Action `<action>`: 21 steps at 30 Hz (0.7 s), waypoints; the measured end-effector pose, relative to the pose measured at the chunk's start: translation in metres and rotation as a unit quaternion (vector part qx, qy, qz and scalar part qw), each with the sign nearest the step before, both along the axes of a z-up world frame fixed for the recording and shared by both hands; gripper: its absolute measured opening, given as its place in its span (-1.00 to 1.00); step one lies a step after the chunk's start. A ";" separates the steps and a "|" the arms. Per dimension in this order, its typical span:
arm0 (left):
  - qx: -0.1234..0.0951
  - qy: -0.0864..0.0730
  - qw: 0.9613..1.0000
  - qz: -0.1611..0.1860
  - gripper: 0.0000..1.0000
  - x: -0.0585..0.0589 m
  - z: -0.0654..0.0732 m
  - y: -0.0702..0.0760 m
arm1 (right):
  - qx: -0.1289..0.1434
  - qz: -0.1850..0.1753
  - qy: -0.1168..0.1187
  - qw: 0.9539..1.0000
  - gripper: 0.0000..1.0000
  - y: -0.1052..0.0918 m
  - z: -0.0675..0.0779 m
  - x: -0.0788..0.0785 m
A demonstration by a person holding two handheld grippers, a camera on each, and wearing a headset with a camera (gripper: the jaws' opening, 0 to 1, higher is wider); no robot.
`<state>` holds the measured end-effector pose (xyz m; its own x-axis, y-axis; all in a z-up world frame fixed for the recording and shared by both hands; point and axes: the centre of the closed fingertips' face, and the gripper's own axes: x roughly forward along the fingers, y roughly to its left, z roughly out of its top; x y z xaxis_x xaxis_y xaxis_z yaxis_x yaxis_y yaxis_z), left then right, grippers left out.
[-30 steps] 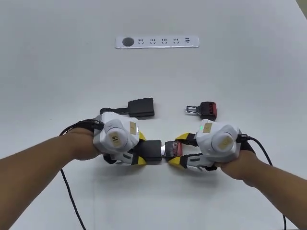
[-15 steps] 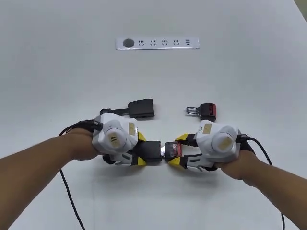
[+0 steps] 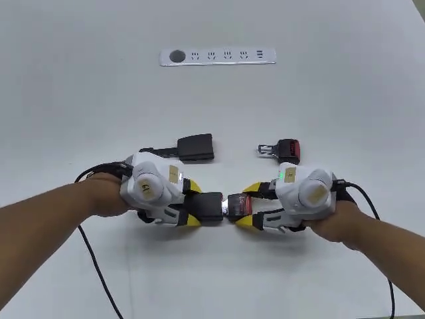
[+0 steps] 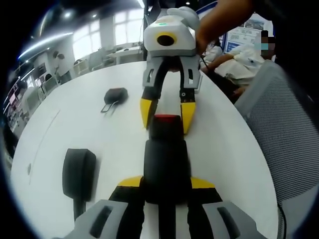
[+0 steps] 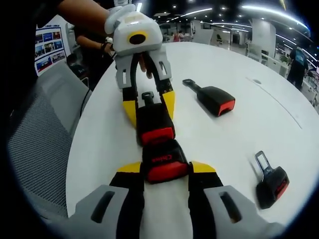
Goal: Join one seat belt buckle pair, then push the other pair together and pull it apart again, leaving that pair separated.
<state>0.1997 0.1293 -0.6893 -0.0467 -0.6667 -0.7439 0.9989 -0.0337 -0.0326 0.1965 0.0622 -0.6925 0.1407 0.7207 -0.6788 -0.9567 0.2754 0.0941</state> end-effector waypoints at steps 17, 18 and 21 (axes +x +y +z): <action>-0.024 0.013 1.000 -0.006 -0.34 0.000 0.001 -0.001 | 0.029 0.024 -0.003 0.999 -0.37 0.001 0.007 0.000; -0.025 0.013 1.000 -0.007 -0.34 0.000 0.001 -0.001 | 0.029 0.024 -0.005 0.999 -0.37 0.001 0.007 0.000; -0.028 0.013 1.000 -0.008 -0.34 0.000 0.001 -0.001 | 0.032 0.025 -0.008 0.999 -0.37 0.001 0.007 0.001</action>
